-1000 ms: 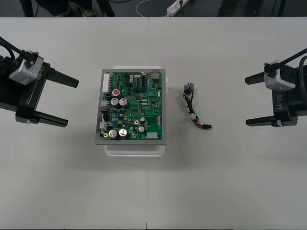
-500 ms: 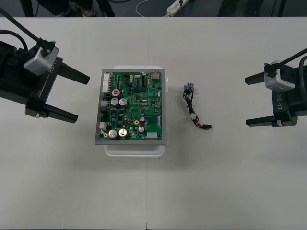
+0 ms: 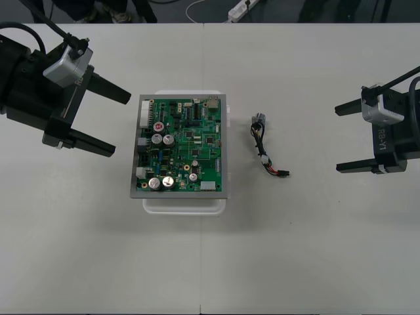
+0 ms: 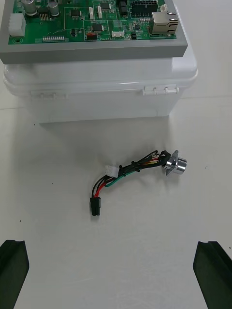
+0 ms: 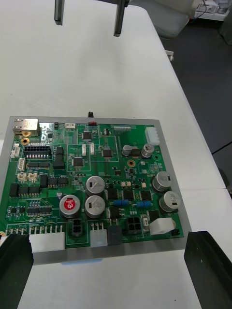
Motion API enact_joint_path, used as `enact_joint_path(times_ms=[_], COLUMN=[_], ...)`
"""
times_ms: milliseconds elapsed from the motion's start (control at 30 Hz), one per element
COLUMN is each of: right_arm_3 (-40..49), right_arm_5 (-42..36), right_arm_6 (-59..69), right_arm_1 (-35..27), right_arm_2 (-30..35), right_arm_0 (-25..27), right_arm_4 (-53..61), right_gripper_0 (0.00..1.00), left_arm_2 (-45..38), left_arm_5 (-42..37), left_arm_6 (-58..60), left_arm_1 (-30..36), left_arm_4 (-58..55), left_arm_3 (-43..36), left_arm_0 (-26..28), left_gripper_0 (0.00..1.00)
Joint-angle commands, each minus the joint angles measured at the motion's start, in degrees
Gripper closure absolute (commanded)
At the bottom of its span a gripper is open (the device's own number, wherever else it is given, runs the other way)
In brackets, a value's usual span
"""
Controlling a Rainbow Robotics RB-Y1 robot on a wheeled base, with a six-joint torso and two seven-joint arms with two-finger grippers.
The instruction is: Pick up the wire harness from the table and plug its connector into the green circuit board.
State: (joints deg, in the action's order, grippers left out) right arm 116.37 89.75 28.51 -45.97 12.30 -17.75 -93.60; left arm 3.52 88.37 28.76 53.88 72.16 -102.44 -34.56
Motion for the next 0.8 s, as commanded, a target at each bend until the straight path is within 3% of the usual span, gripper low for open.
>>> enact_joint_path(times_ms=[33,333,800], right_arm_3=[2.5,2.6,2.8], right_arm_5=[0.2,0.2,0.2], right_arm_6=[3.0,3.7,6.2], right_arm_1=[-0.9,-1.7,-4.2], right_arm_2=[-0.5,-2.5,-11.0], right_arm_0=[-2.2,-2.1,-5.1], right_arm_4=[0.0,-1.2,-5.2], right_gripper_0=[0.0,0.0,0.0], left_arm_2=[0.2,0.3,0.3], left_arm_5=[1.6,-1.1,-5.1], left_arm_6=[4.2,6.0,8.6], left_arm_1=[-3.7,-8.9,-12.6], left_arm_4=[2.5,5.8,9.5], left_arm_3=[-1.2,-1.2,-1.2], left_arm_0=[-4.3,-5.8,-7.9], left_gripper_0=[0.08,0.09,0.11])
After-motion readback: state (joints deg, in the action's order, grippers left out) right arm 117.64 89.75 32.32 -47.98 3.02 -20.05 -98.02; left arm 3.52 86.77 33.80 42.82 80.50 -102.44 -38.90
